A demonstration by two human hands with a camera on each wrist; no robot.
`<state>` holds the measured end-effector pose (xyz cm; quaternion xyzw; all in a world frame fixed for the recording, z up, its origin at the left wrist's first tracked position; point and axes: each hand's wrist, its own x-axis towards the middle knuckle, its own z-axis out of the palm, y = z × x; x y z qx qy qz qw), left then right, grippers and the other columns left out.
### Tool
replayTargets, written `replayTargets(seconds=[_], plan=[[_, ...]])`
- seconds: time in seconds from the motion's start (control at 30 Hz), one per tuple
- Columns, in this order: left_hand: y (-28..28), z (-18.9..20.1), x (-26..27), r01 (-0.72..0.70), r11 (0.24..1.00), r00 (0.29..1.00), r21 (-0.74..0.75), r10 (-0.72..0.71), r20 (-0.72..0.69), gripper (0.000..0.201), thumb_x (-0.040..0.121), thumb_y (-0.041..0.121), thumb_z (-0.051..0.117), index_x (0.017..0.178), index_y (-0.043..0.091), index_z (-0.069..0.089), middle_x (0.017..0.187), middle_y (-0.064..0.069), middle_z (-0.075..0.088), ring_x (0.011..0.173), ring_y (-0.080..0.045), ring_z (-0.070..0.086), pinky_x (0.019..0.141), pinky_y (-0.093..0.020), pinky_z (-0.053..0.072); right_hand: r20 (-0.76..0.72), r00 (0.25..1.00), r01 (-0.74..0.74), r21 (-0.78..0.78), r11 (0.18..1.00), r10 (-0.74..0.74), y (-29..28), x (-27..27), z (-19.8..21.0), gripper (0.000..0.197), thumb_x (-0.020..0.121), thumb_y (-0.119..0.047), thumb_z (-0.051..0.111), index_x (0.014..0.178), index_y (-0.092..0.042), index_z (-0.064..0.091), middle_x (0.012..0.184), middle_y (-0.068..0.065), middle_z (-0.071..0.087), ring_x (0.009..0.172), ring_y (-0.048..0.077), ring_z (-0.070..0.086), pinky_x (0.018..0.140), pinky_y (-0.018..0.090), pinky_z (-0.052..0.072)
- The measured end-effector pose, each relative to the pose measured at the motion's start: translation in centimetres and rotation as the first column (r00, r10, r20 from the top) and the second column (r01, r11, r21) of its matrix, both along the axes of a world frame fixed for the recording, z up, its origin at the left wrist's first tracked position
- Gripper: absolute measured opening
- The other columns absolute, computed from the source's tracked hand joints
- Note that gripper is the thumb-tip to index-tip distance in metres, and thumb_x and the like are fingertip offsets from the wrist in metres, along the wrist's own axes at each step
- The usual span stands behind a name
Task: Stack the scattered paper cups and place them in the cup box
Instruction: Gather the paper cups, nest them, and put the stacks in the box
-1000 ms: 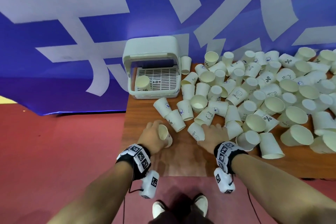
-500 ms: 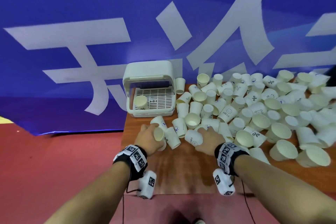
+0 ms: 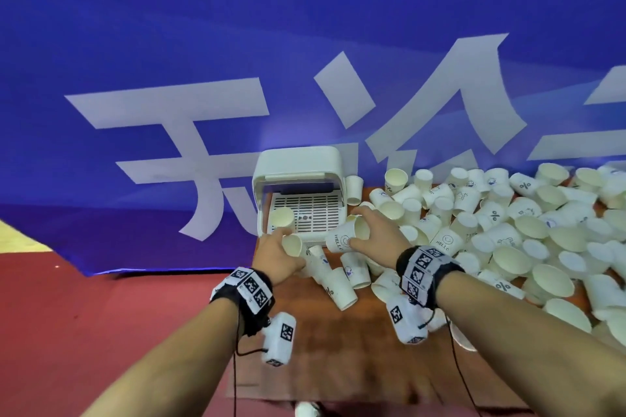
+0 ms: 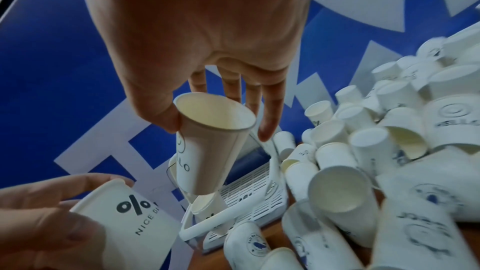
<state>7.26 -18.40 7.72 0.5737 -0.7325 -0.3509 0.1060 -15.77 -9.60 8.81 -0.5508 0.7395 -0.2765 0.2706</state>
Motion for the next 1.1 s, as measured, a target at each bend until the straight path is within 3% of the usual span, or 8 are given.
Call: replayTargets(seconds=[0.1, 0.27, 0.4, 0.47, 0.6, 0.73, 1.0, 1.1], plan=[[-2.1, -0.1, 1.3, -0.021, 0.999, 1.0, 0.035, 0.022, -0.017, 0.075, 0.063, 0.02, 0.08, 0.131, 0.023, 0.048, 0.124, -0.008, 0.043, 0.104, -0.024, 0.054, 0.089, -0.034, 0.052, -0.027, 0.999, -0.036, 0.012, 0.999, 0.036, -2.2, 0.8, -0.1, 0.06, 0.081, -0.028, 0.072, 0.136, -0.025, 0.05, 0.134, 0.002, 0.051, 0.123, 0.019, 0.048, 0.095, 0.025, 0.035], [-7.7, 0.8, 3.0, -0.032, 0.999, 0.998, 0.031, 0.033, -0.049, 0.073, 0.063, 0.018, 0.079, 0.128, 0.023, 0.047, 0.117, -0.004, 0.042, 0.108, -0.026, 0.053, 0.095, -0.043, 0.05, -0.06, 0.997, -0.041, 0.017, 0.999, 0.042, -7.2, 1.6, 1.0, 0.062, 0.077, -0.031, 0.075, 0.134, -0.026, 0.052, 0.132, 0.004, 0.052, 0.121, 0.02, 0.05, 0.104, 0.033, 0.04], [-11.7, 0.2, 3.8, -0.002, 0.999, 0.999, 0.032, 0.004, -0.05, 0.071, 0.07, 0.013, 0.076, 0.131, 0.025, 0.041, 0.118, -0.003, 0.035, 0.099, -0.019, 0.047, 0.087, -0.026, 0.044, -0.112, 0.991, -0.065, 0.069, 0.996, 0.072, -11.2, 2.7, 1.3, 0.069, 0.072, -0.035, 0.074, 0.136, -0.028, 0.049, 0.132, 0.002, 0.052, 0.121, 0.02, 0.05, 0.104, 0.034, 0.041], [-13.4, -0.2, 3.9, 0.021, 0.999, 0.998, 0.034, -0.019, -0.059, 0.074, 0.07, 0.014, 0.077, 0.133, 0.026, 0.04, 0.118, -0.002, 0.034, 0.099, -0.019, 0.047, 0.088, -0.026, 0.043, -0.13, 0.988, -0.07, 0.101, 0.992, 0.083, -12.9, 3.2, 1.2, 0.073, 0.068, -0.039, 0.072, 0.136, -0.032, 0.047, 0.132, 0.002, 0.05, 0.122, 0.021, 0.05, 0.104, 0.041, 0.041], [-16.0, -1.3, 3.5, 0.099, 0.995, 0.994, 0.016, -0.097, -0.057, 0.076, 0.068, 0.015, 0.08, 0.133, 0.028, 0.042, 0.12, -0.003, 0.035, 0.102, -0.02, 0.049, 0.091, -0.027, 0.044, -0.129, 0.988, -0.069, 0.135, 0.988, 0.086, -15.1, 3.5, 0.0, 0.073, 0.073, -0.028, 0.077, 0.139, -0.027, 0.045, 0.131, 0.004, 0.043, 0.118, 0.02, 0.049, 0.1, 0.03, 0.041], [-17.4, -2.5, 3.0, 0.12, 0.993, 0.991, 0.003, -0.12, -0.052, 0.077, 0.067, 0.013, 0.081, 0.134, 0.026, 0.046, 0.118, -0.003, 0.037, 0.096, -0.021, 0.052, 0.095, -0.035, 0.05, -0.146, 0.985, -0.064, 0.151, 0.986, 0.086, -16.3, 3.4, -1.4, 0.075, 0.074, -0.028, 0.078, 0.14, -0.028, 0.044, 0.133, 0.006, 0.04, 0.12, 0.022, 0.05, 0.103, 0.029, 0.041], [-19.3, -4.5, 2.3, 0.131, 0.991, 0.991, 0.007, -0.13, -0.025, 0.084, 0.067, 0.017, 0.084, 0.138, 0.021, 0.041, 0.119, -0.003, 0.038, 0.097, -0.019, 0.052, 0.095, -0.033, 0.049, -0.184, 0.978, -0.063, 0.203, 0.977, 0.101, -17.7, 3.0, -2.8, 0.075, 0.078, -0.03, 0.076, 0.145, -0.028, 0.04, 0.138, 0.006, 0.039, 0.124, 0.025, 0.046, 0.093, 0.024, 0.032], [-19.3, -5.5, 1.7, 0.145, 0.989, 0.989, 0.021, -0.145, -0.011, 0.087, 0.065, 0.017, 0.086, 0.139, 0.02, 0.04, 0.124, -0.004, 0.038, 0.104, -0.021, 0.052, 0.098, -0.029, 0.044, -0.172, 0.98, -0.067, 0.212, 0.975, 0.104, -17.9, 2.9, -3.3, 0.078, 0.077, -0.031, 0.076, 0.145, -0.03, 0.038, 0.136, 0.006, 0.041, 0.123, 0.024, 0.048, 0.096, 0.026, 0.038]])
